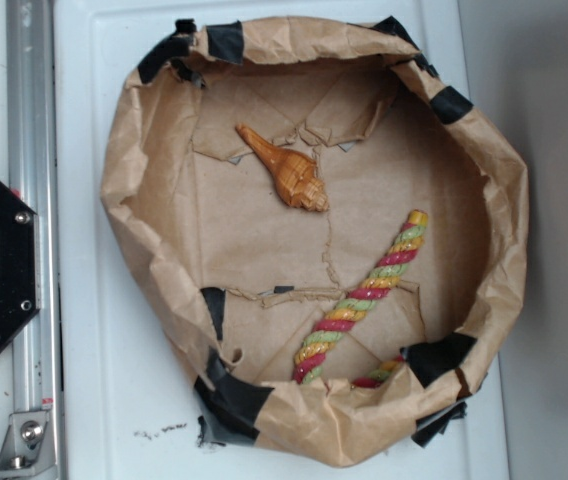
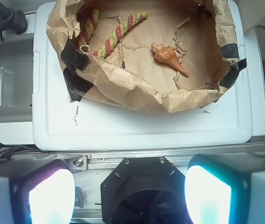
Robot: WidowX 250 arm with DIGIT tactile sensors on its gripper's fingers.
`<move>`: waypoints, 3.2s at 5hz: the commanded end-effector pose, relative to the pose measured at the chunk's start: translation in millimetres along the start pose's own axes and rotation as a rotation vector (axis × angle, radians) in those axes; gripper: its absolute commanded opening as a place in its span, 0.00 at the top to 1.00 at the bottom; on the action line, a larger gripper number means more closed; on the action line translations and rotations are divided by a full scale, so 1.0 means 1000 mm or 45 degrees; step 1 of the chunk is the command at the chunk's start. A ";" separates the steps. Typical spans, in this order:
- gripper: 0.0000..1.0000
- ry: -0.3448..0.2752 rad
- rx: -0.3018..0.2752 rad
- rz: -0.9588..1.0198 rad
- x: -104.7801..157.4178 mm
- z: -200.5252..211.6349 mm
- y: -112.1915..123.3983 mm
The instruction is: Grab the shell.
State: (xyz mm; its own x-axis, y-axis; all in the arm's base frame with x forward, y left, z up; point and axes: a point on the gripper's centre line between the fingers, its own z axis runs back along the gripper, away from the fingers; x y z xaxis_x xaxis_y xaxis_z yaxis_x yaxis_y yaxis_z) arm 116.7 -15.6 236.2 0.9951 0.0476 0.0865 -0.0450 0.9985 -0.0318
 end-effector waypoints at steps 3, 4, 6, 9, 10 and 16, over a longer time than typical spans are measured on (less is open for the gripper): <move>0.00 -0.347 -0.053 -0.386 0.106 -0.046 0.047; 0.00 -0.333 -0.054 -0.501 0.141 -0.078 0.050; 0.00 -0.187 0.011 -0.737 0.127 -0.155 0.054; 1.00 -0.095 0.076 -0.729 0.130 -0.214 0.085; 1.00 -0.162 0.109 -0.673 0.128 -0.207 0.083; 0.00 -0.166 0.114 -0.621 0.135 -0.208 0.074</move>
State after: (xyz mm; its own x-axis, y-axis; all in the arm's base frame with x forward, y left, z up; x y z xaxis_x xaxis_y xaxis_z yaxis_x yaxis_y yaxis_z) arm 252.9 66.1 25.5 0.9022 -0.4025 0.1551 0.3923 0.9151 0.0929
